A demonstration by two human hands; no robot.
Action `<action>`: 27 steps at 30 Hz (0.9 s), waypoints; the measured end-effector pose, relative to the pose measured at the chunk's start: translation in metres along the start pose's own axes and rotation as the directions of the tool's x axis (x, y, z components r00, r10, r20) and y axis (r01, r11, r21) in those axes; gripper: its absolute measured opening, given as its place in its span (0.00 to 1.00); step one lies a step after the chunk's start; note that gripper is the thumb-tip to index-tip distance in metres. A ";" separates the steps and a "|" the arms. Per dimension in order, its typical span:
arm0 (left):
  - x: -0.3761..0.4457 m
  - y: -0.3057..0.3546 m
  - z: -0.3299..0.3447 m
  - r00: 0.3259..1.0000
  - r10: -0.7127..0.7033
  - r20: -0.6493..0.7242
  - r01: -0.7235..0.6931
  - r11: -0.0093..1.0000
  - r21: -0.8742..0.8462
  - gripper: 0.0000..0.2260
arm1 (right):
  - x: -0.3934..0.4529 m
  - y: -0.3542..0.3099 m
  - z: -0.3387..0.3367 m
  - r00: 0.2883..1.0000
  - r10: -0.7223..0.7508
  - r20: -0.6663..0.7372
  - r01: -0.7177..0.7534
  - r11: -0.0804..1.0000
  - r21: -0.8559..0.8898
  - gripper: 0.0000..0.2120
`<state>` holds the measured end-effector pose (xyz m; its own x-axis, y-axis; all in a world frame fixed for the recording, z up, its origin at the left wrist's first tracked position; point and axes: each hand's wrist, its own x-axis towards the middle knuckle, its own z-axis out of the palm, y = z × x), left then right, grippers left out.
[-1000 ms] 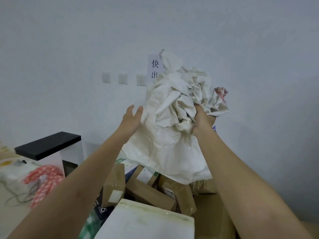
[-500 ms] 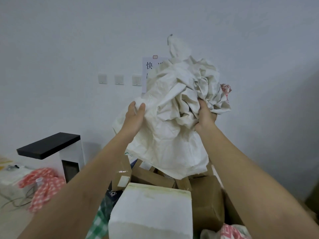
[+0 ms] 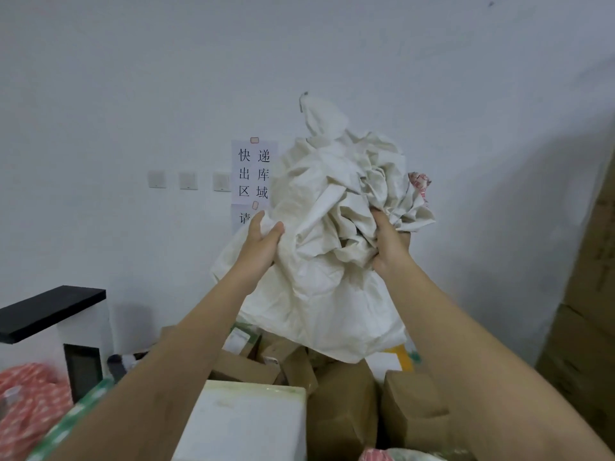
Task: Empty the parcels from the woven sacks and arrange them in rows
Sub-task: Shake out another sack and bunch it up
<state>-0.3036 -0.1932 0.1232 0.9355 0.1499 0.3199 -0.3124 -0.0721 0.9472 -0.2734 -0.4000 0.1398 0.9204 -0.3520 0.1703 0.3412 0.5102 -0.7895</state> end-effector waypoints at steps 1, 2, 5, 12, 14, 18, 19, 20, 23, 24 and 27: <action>0.000 0.000 0.008 1.000 0.006 0.002 -0.006 1.000 -0.026 0.26 | 0.003 -0.004 -0.007 1.000 -0.008 0.025 0.008 1.000 -0.018 0.31; -0.001 0.002 0.024 1.000 0.016 0.007 -0.015 0.999 -0.051 0.26 | 0.010 -0.014 -0.020 0.998 -0.025 0.049 0.027 0.999 -0.031 0.32; -0.003 0.000 0.071 0.999 0.037 0.015 -0.035 0.993 -0.114 0.31 | 0.026 -0.037 -0.057 0.989 -0.090 0.120 0.104 0.987 -0.120 0.34; -0.015 -0.015 0.167 0.974 0.033 -0.226 -0.084 0.971 -0.222 0.32 | 0.062 -0.071 -0.143 0.953 -0.207 0.222 0.282 0.874 -0.395 0.38; -0.013 -0.015 0.181 0.969 -0.001 -0.246 -0.063 0.965 -0.254 0.32 | 0.070 -0.078 -0.161 0.944 -0.226 0.240 0.315 0.833 -0.454 0.37; -0.014 -0.010 0.217 0.979 -0.036 -0.202 -0.020 0.963 -0.267 0.31 | 0.088 -0.084 -0.193 0.945 -0.241 0.223 0.323 0.805 -0.498 0.35; -0.011 -0.010 0.224 0.981 -0.042 -0.187 -0.011 0.961 -0.275 0.31 | 0.091 -0.085 -0.199 0.944 -0.246 0.218 0.324 0.804 -0.498 0.35; -0.010 -0.011 0.227 0.984 -0.044 -0.173 -0.007 0.959 -0.285 0.31 | 0.093 -0.084 -0.202 0.944 -0.255 0.211 0.328 0.799 -0.504 0.34; 0.002 -0.019 0.243 0.991 -0.054 -0.123 0.010 0.944 -0.330 0.28 | 0.103 -0.083 -0.213 0.939 -0.280 0.199 0.343 0.774 -0.532 0.31; 0.004 -0.020 0.245 0.993 -0.057 -0.108 0.016 0.938 -0.345 0.27 | 0.104 -0.083 -0.214 0.938 -0.287 0.196 0.347 0.765 -0.542 0.31; 0.016 -0.029 0.257 0.996 -0.059 -0.069 0.031 0.936 -0.351 0.24 | 0.117 -0.082 -0.221 0.939 -0.283 0.194 0.343 0.761 -0.551 0.32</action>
<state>-0.2370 -0.4419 0.0953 0.9387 0.2218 0.2641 -0.3212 0.2835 0.9036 -0.2363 -0.6563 0.0945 0.8049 -0.3233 0.4977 0.4701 -0.1644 -0.8671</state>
